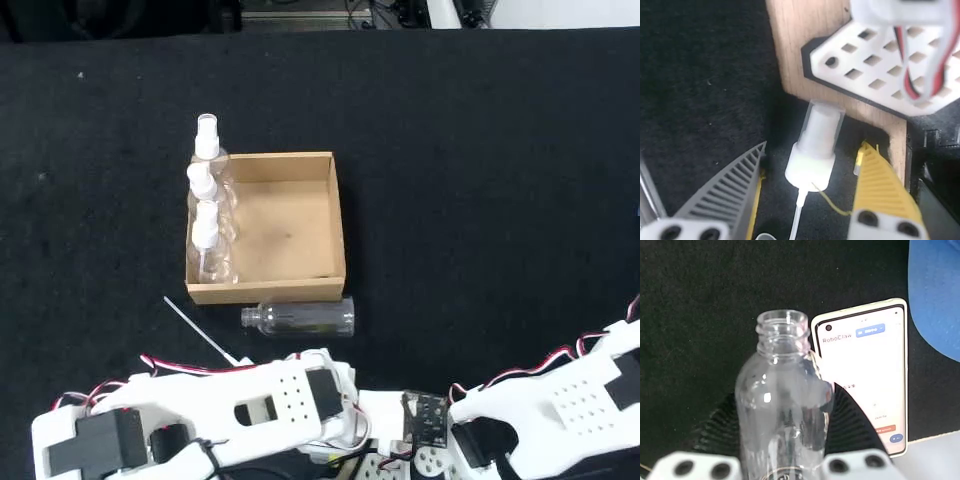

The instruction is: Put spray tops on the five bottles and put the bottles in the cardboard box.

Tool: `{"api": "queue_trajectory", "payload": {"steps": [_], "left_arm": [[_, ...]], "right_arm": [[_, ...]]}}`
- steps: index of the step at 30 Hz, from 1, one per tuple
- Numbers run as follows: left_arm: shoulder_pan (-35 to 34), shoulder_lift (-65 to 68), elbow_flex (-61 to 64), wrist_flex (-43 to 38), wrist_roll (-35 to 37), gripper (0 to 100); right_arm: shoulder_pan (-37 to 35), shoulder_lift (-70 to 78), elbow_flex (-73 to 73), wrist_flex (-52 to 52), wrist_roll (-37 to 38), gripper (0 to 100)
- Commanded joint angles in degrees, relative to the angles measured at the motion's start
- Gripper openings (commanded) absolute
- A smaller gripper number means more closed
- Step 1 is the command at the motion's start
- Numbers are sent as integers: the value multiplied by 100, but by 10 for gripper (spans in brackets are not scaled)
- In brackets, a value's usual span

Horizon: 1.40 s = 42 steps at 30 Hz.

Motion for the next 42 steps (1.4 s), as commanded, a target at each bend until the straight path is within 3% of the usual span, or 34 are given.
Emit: {"api": "queue_trajectory", "payload": {"steps": [1, 7, 11, 14, 20, 29, 36, 42], "left_arm": [[75, 26, -40, -26, -9, 189], [163, 26, -110, -9, -26, 28], [145, 18, -233, 44, -44, 35], [145, 18, -734, 615, -44, 36], [-22, 26, -2211, 2637, -70, 36], [-620, -870, -3714, 3411, -457, 29], [-1209, -2198, -3890, 3376, -448, 30], [-1956, -3385, -4101, 2330, -246, 30]], "right_arm": [[158, -84, -391, 18, 70, 11], [149, -92, -391, 26, 70, 11], [114, -127, -391, 62, 70, 11], [62, -127, -532, 202, 62, 11], [-70, -127, -1279, 985, 62, 11], [-334, -127, -1376, 1152, -176, 11], [-334, -136, -1376, 1196, -211, 11], [-633, -1015, -866, 1231, -571, 11]]}}
